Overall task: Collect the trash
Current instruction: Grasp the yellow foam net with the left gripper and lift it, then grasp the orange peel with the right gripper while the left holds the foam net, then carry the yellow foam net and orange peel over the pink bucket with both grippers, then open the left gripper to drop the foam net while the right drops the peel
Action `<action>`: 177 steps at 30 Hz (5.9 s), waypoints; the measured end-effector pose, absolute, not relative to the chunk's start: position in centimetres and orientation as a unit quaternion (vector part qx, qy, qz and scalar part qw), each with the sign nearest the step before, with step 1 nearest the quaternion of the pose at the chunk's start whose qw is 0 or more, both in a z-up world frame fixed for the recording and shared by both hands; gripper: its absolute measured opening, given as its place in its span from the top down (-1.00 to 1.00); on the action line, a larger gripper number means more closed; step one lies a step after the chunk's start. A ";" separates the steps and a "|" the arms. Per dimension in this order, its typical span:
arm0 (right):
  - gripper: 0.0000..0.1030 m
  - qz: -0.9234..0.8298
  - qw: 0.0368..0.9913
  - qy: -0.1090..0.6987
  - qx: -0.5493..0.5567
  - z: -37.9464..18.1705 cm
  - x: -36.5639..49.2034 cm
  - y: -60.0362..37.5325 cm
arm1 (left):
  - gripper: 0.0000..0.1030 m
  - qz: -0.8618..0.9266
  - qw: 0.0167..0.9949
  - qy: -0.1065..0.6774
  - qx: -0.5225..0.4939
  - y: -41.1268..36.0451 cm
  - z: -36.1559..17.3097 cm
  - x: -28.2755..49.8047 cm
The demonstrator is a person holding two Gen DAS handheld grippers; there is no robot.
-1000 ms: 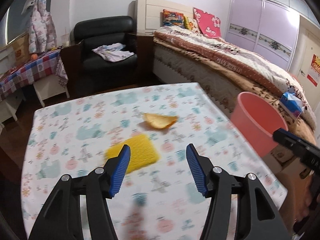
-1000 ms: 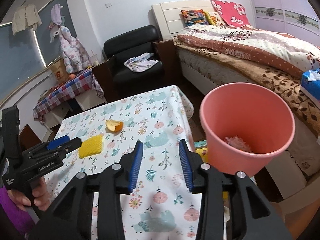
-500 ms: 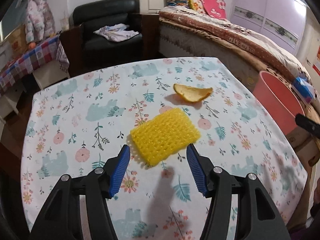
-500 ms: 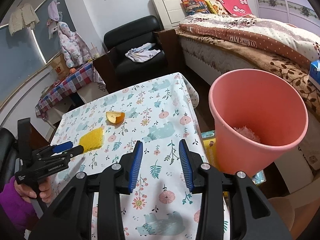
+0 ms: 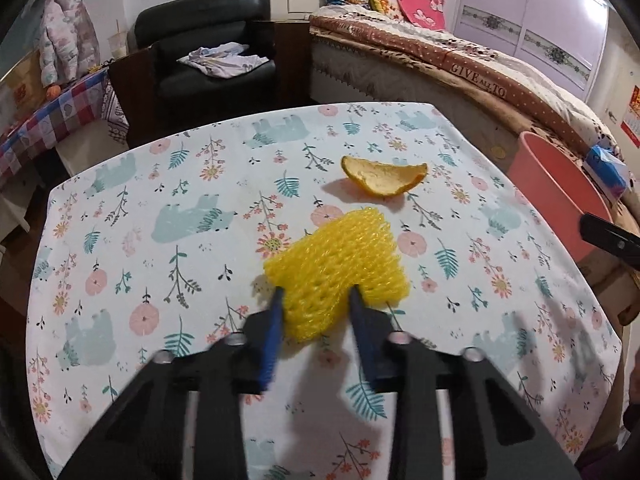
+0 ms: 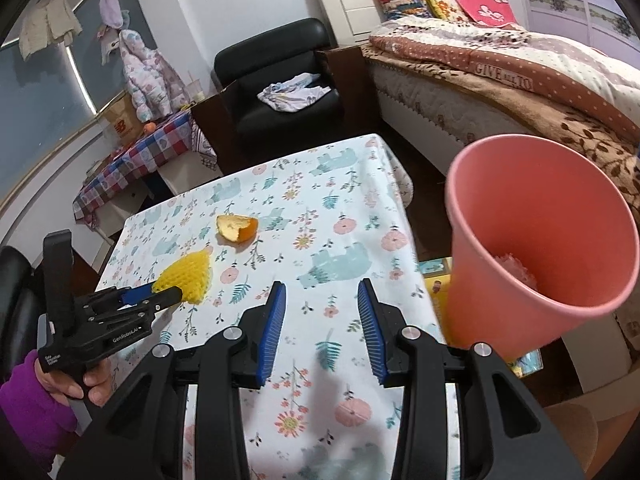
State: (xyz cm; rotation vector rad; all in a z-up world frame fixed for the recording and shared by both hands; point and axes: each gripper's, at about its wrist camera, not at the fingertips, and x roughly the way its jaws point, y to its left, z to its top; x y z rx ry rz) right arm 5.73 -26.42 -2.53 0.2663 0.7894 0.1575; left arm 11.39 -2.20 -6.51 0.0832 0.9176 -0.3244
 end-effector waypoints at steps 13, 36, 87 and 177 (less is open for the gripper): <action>0.26 0.134 0.904 0.391 0.114 -2.5 10.3 -21.2 | 0.68 -0.121 0.906 0.406 -0.002 0.0 -4.4 9.0; 0.60 0.094 0.886 0.432 0.142 -7.0 18.1 -16.7 | 0.68 -0.092 0.904 0.411 -0.079 4.6 -4.6 8.0; 0.87 0.114 0.945 0.300 0.061 3.4 1.7 -21.3 | 0.68 -0.090 0.928 0.357 -0.054 -0.8 2.1 1.7; 0.86 -0.137 0.925 0.303 0.185 -3.0 0.4 -46.9 | 0.66 -0.273 0.872 0.399 0.084 -33.2 -1.0 10.6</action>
